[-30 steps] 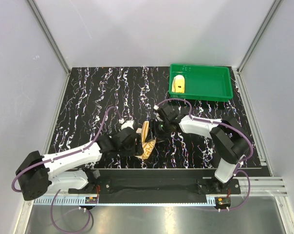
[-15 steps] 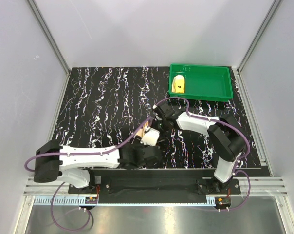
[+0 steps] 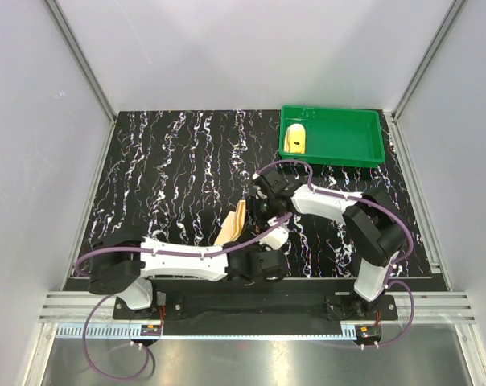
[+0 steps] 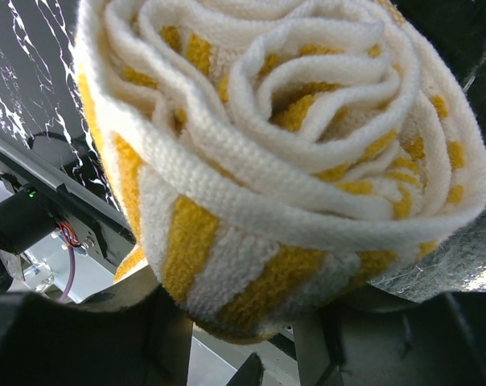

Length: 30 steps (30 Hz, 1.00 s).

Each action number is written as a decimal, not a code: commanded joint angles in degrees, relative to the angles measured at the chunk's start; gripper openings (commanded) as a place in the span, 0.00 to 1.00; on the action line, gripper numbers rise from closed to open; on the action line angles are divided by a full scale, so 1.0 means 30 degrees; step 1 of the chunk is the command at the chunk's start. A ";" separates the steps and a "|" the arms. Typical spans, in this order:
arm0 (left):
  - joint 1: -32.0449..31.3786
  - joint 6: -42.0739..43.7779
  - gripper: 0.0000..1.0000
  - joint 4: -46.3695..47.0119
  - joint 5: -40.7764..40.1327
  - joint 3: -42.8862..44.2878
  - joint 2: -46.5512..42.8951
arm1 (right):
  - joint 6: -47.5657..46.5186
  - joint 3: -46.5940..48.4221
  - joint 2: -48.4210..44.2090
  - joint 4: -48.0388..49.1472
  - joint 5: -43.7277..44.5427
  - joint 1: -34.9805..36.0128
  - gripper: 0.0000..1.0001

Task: Roll the towels
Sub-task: Roll the towel

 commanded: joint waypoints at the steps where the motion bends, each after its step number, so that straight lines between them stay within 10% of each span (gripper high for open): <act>1: -0.0008 0.0666 0.73 0.0651 -0.1474 0.0625 0.0682 | -0.1025 -0.0653 0.1116 -0.2139 0.2074 0.0356 0.50; 30: 0.2099 -0.3992 0.79 -0.2925 -0.1973 -0.1162 0.3174 | -0.1463 -0.0303 0.1820 -0.2285 0.1723 0.0356 0.50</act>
